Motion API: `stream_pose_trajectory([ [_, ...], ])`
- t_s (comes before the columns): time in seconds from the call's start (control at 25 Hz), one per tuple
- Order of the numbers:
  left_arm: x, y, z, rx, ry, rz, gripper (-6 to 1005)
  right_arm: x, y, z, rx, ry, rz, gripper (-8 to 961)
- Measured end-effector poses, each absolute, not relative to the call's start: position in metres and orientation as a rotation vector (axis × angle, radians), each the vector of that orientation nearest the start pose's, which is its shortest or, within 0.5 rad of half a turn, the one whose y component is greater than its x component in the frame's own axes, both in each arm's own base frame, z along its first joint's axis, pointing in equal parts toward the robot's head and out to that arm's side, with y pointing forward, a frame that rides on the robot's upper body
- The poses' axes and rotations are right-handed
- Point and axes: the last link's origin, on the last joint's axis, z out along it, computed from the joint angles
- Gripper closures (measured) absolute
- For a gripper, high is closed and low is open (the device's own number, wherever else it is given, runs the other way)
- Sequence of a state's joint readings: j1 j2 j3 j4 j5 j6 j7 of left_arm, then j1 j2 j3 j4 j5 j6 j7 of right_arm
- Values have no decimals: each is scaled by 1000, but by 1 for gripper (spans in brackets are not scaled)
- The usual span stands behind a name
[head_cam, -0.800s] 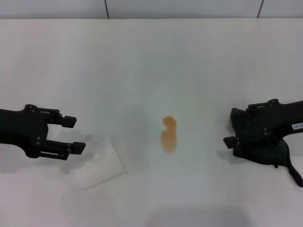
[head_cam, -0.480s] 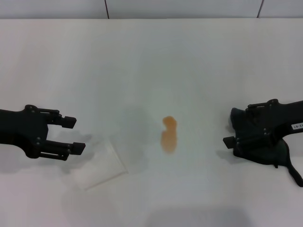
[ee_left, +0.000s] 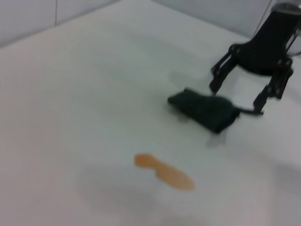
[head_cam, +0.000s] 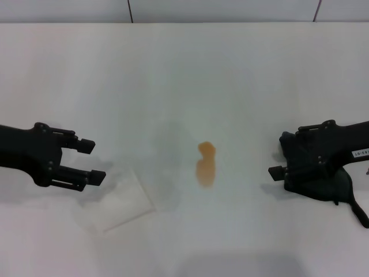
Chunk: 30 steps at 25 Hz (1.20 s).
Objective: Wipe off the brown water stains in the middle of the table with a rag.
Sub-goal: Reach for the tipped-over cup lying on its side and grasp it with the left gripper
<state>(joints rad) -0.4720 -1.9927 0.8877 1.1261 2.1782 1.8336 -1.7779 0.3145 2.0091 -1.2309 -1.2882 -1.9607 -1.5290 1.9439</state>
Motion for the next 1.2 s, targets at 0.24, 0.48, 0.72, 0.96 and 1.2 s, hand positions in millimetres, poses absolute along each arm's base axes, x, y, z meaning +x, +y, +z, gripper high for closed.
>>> stream_pose_trajectory([
  [0.24, -240, 321, 60, -3027, -671, 41, 236, 222, 309, 25, -2873, 673, 239, 126],
  [0.48, -227, 326, 50, -3084, -648, 217, 238, 221, 308, 22, -2885, 676, 234, 126],
  [0.72, -217, 333, 45, -3101, -615, 403, 240, 220, 306, 19, -2898, 673, 226, 126],
  [0.96, -210, 339, 43, -3093, -602, 498, 242, 219, 306, 19, -2902, 676, 244, 127],
  [1.2, -200, 344, 35, -3121, -570, 504, 244, 220, 305, 18, -2903, 681, 246, 127],
])
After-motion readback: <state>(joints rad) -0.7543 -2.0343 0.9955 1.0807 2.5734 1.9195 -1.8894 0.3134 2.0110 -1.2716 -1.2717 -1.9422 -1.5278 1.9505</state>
